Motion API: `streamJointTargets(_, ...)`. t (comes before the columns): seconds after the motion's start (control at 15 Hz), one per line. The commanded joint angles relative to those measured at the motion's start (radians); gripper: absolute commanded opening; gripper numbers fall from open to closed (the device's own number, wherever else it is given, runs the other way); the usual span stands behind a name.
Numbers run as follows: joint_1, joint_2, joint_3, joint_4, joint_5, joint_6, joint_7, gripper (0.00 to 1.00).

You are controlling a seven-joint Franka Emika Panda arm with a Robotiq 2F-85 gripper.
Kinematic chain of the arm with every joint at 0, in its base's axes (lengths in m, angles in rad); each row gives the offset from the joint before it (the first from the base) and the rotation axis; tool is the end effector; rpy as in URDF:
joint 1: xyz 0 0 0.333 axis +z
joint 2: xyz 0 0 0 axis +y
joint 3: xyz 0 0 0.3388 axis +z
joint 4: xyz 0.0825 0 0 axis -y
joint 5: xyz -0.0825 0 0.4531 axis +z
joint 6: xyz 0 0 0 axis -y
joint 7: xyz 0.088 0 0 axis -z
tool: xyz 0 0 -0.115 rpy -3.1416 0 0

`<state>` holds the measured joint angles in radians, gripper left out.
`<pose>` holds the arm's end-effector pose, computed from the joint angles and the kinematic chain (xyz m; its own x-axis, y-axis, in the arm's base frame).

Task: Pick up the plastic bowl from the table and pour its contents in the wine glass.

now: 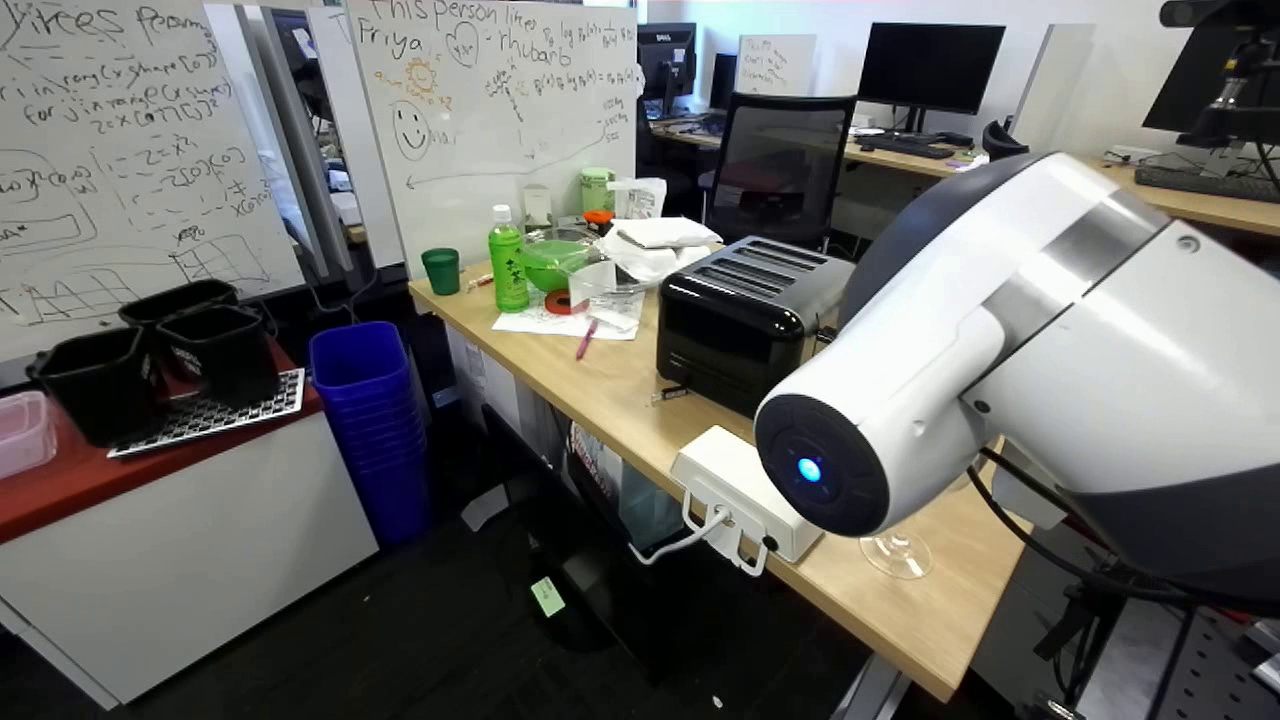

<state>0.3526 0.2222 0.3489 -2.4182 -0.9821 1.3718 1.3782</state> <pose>0.3811 0.1893 0.1947 0.9819 0.0464 0.1837 -0.1736 -0.1678 0.9704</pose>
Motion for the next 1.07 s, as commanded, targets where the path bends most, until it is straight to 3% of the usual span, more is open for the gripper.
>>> streamJointTargets(0.0, 0.019, 0.039, -0.008, 0.029, -0.019, -0.055, 0.02, 0.03)
streamJointTargets(1.0, 0.027, 0.065, -0.007, 0.042, -0.026, -0.082, 0.015, 0.03)
